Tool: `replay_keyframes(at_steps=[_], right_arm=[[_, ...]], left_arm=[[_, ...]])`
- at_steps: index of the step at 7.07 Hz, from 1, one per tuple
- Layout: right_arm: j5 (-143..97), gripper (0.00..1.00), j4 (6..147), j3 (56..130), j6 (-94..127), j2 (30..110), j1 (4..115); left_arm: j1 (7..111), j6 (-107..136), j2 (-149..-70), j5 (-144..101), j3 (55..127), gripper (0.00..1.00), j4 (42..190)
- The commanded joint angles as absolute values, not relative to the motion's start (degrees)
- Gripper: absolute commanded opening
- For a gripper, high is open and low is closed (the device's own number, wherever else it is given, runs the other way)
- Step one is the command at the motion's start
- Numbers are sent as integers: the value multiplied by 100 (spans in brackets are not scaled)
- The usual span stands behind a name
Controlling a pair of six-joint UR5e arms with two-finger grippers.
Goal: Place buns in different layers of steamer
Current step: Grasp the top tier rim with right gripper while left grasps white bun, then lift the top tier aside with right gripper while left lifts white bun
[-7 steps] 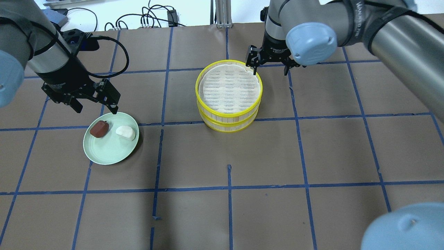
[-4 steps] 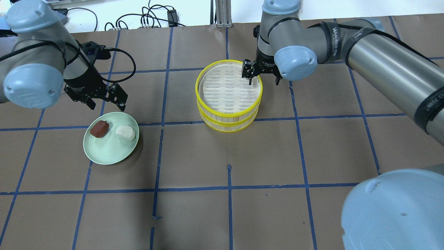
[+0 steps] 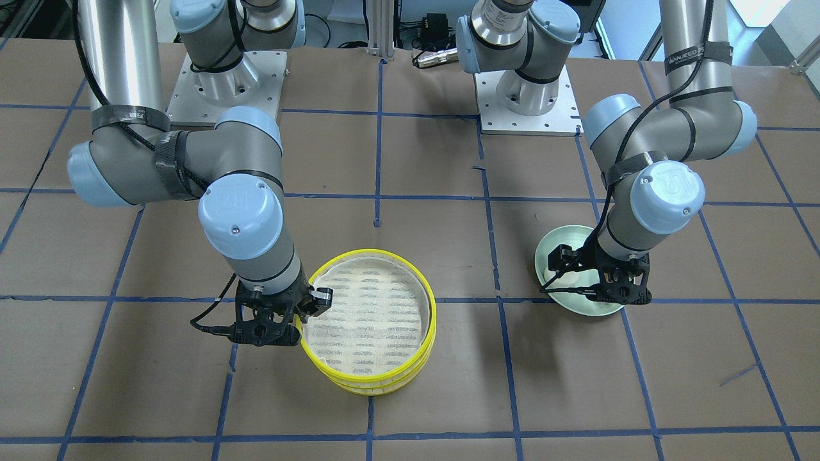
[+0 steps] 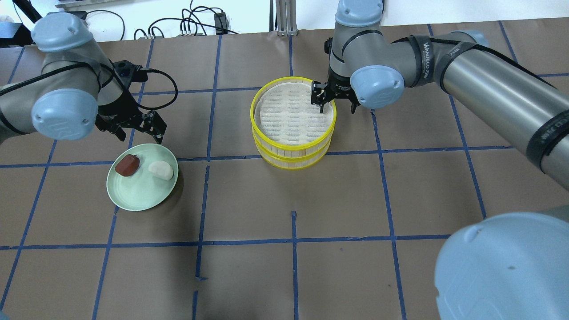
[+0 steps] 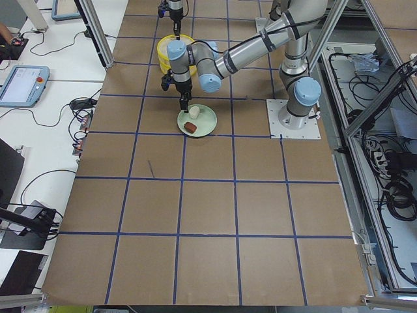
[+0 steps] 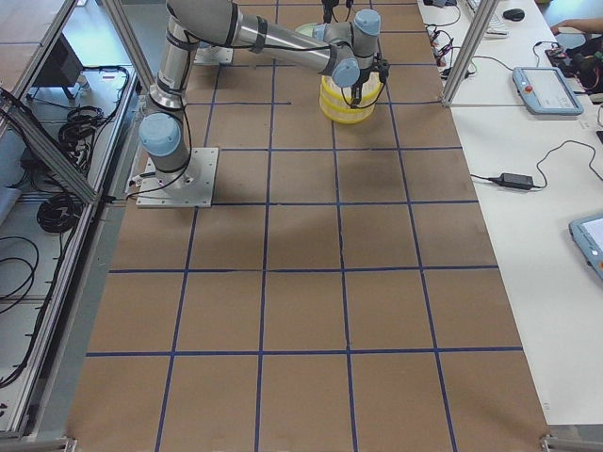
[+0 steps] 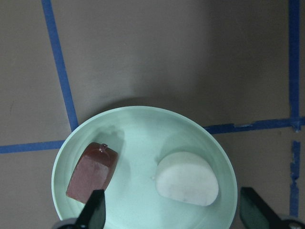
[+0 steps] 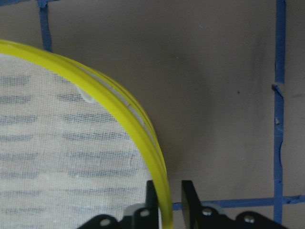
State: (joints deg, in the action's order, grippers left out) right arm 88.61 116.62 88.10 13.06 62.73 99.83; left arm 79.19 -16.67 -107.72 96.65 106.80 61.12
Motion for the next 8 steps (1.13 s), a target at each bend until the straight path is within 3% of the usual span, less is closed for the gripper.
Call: replay_keyframes(at_steps=[1,2,3,5,6,8], right_arm=[[8964,2,11445,8798,1257,6485,9967],[9174,2,10869,8780,1048,6878,9862],[9202,3,10646,8789,472,7265,9644],[9202,3,10503,8798,-495,7383,8557],[9202,3,10503,8780,-788,7383,8117],[9193,3,10486,8754,-1291,7392,7727]], left_arm=[[7919,-1626,-10994,9668,10775,98,6056],[7919,-1626,-11143,9677,10784,98,5899],[7919,-1609,-11223,9677,10793,91,5854],[7919,-980,-11206,9633,10924,43,5862],[7928,-741,-11189,9633,10925,35,5862],[7954,-459,-11023,9642,10820,2,5827]])
